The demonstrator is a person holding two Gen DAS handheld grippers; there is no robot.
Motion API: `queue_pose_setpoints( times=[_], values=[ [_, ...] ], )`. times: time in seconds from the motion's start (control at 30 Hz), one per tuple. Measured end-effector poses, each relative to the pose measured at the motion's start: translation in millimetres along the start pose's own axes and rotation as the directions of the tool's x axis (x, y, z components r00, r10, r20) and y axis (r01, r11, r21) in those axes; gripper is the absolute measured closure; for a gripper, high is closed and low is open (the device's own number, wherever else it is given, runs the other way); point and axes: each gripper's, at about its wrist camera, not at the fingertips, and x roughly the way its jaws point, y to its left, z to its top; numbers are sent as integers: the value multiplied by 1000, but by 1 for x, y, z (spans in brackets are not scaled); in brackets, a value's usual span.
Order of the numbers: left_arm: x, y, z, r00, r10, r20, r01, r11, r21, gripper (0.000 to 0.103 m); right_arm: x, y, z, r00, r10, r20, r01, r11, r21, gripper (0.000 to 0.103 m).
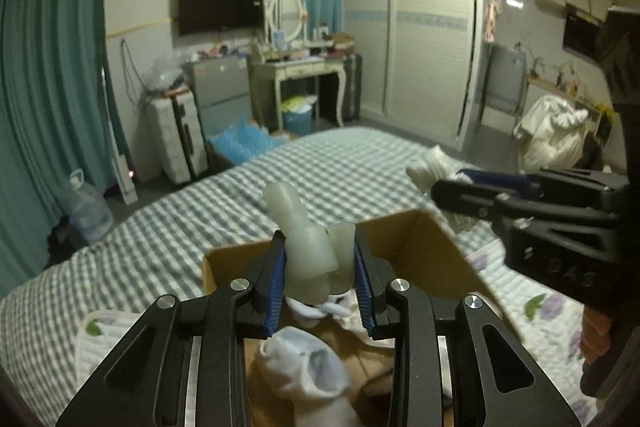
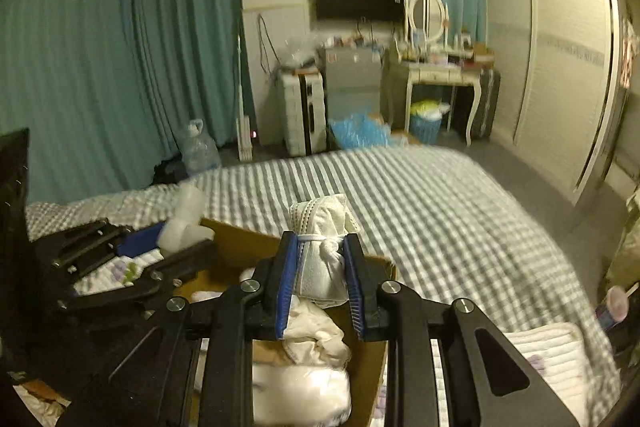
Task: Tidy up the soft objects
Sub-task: 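Carry the plastic piece and mask over the box and release both, then move both tools toward the tissue pack and cotton ball beside the box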
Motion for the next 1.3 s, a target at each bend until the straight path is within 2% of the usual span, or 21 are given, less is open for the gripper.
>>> queue_pose_setpoints(
  times=[0.13,0.2,0.27,0.3,0.33,0.4,0.43,0.57,0.73,0.77,0.8,0.87,0.9,1.03,1.1,1.17,1.3],
  values=[
    [9,-1,-10,999,-24,-44,24,1000,3,70,37,-16,-17,998,18,-60,-15,999,42,79],
    [8,-4,-10,998,-11,-62,11,1000,2,67,45,-19,-23,997,25,-73,-21,998,63,79],
    [8,-9,-10,996,32,-81,-30,999,19,62,50,-21,-26,996,18,-83,-12,997,71,70],
    [8,-10,-9,994,65,-83,-63,998,25,47,48,-21,-27,996,13,-84,-7,997,73,64],
    [5,-12,-9,994,81,-79,-80,997,23,34,44,-20,-28,997,7,-81,-1,997,78,52],
    [-6,-10,-9,993,104,-61,-103,995,11,22,34,-20,-24,998,-12,-70,18,996,85,48],
    [-16,-11,-6,993,106,-56,-106,994,2,22,24,-21,-22,998,-19,-62,25,996,87,47],
    [-63,-12,9,994,108,-10,-108,994,-15,22,-30,-21,-6,998,-59,-15,60,995,76,46],
    [-160,-27,38,983,141,122,-143,990,8,21,-128,-4,20,991,-109,72,105,993,49,38],
    [-175,-29,41,979,146,144,-149,989,10,19,-147,0,25,989,-117,89,113,993,46,37],
    [-198,-31,44,973,150,175,-154,988,8,11,-168,5,29,987,-122,108,118,992,39,36],
    [-238,-36,45,961,145,237,-151,989,5,9,-209,16,33,981,-128,145,126,992,24,26],
    [-259,-38,45,954,148,262,-155,988,7,9,-230,22,34,977,-133,167,132,991,17,24],
    [-317,-43,34,938,145,314,-157,987,14,9,-297,46,28,966,-132,222,138,990,-11,7],
    [-334,-42,25,934,152,323,-164,986,8,9,-320,56,20,960,-130,247,139,990,-18,1],
    [-343,-42,15,933,154,326,-165,986,5,9,-337,65,8,957,-115,265,128,991,-32,0],
    [-349,-39,-12,915,205,347,-217,976,-3,9,-355,80,-25,955,-74,287,88,995,-35,0]
  ],
)
